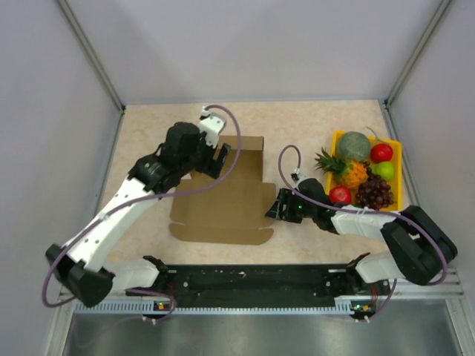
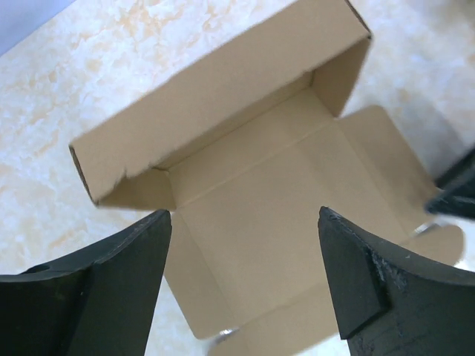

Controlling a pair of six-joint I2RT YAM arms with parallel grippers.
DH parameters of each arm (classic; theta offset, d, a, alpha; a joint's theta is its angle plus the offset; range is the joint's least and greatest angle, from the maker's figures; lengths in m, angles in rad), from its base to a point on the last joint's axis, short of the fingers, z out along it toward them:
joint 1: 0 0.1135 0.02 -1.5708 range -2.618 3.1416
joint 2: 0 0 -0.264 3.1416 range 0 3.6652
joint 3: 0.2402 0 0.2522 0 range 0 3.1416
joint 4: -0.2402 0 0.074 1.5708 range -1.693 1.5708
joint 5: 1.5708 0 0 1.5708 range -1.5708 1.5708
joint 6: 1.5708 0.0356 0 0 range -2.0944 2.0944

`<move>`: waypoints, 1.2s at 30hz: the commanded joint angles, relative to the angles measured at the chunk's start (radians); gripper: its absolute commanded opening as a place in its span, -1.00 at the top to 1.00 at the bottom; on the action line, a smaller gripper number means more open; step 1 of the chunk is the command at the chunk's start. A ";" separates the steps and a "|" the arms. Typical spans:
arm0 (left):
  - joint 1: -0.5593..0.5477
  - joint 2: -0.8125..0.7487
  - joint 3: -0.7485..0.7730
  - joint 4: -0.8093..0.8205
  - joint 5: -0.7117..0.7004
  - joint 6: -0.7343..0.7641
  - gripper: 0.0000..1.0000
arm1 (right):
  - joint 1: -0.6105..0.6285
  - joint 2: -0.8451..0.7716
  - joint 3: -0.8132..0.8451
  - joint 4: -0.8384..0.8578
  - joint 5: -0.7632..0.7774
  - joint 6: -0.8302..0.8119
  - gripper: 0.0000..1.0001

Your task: Fold the paper box

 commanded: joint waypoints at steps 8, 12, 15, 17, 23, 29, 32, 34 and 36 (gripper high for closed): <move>0.007 -0.440 -0.369 0.081 0.275 -0.348 -0.57 | -0.033 0.203 -0.021 0.522 -0.101 0.330 0.68; 0.007 -0.580 -0.506 0.163 0.276 -0.546 -0.63 | -0.033 0.237 0.022 0.534 -0.099 0.500 1.00; 0.007 -0.692 -0.604 0.198 0.222 -0.752 -0.87 | -0.032 0.216 0.055 0.526 -0.083 0.604 1.00; 0.007 -0.744 -0.664 0.200 0.183 -0.905 -0.93 | -0.033 0.189 0.067 0.532 -0.063 0.654 1.00; 0.007 -0.873 -0.784 0.197 0.166 -1.350 -0.96 | -0.035 0.122 0.104 0.468 -0.005 0.712 1.00; 0.007 -0.790 -0.865 0.273 0.298 -1.603 -0.96 | -0.036 0.139 0.107 0.543 -0.022 0.760 1.00; 0.007 -0.786 -0.900 0.318 0.251 -1.689 -0.96 | -0.036 0.137 0.105 0.544 -0.020 0.754 1.00; 0.007 -0.793 -0.935 0.400 0.184 -1.717 -0.96 | -0.036 0.136 0.098 0.555 -0.019 0.752 1.00; 0.007 -0.793 -0.942 0.419 0.093 -1.743 -0.96 | -0.036 0.137 0.091 0.560 -0.022 0.749 1.00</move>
